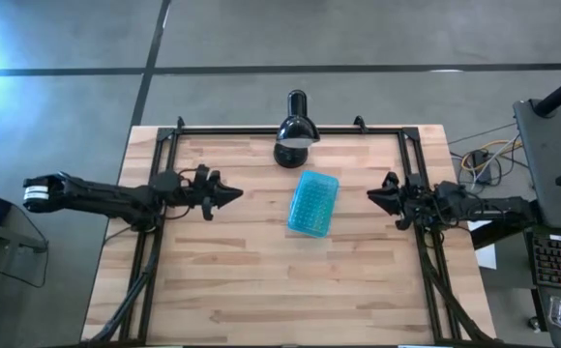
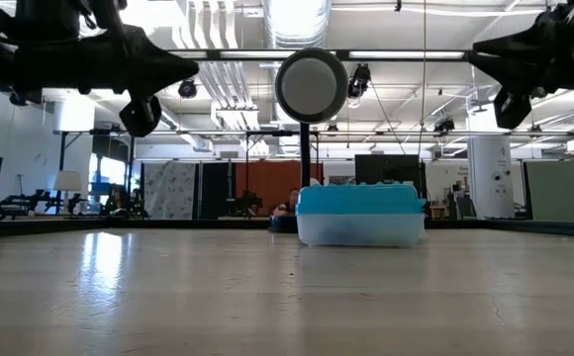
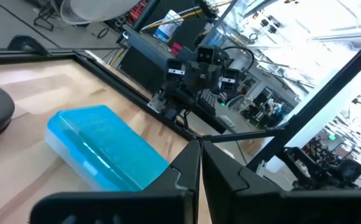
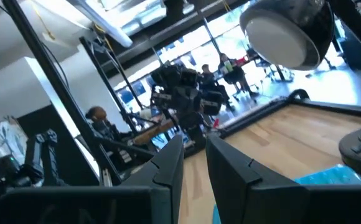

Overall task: Pick & place school supplies into a supply box
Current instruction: Return to Home Position

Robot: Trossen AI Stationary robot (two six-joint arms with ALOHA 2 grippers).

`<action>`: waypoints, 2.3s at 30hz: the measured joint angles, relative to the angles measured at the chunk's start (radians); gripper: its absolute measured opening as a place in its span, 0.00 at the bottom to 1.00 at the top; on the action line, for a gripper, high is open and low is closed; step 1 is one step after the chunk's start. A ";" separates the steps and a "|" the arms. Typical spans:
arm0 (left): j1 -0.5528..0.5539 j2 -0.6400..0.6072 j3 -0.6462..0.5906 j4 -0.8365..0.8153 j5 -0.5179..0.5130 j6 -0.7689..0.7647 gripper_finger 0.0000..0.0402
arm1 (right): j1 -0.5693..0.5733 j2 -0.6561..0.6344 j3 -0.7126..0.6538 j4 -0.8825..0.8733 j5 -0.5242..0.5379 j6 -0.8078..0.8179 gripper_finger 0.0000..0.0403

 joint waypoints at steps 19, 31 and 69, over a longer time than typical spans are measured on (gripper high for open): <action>0.002 -0.046 -0.175 0.082 -0.002 0.026 0.00 | 0.000 0.010 0.000 -0.047 -0.021 0.007 0.16; 0.000 -0.153 -0.198 -0.123 -0.005 0.023 0.00 | -0.002 0.021 0.000 -0.096 -0.020 0.007 0.16; 0.002 -0.846 -0.198 -0.412 -0.006 0.024 0.00 | -0.002 0.020 0.000 -0.164 -0.020 0.007 0.16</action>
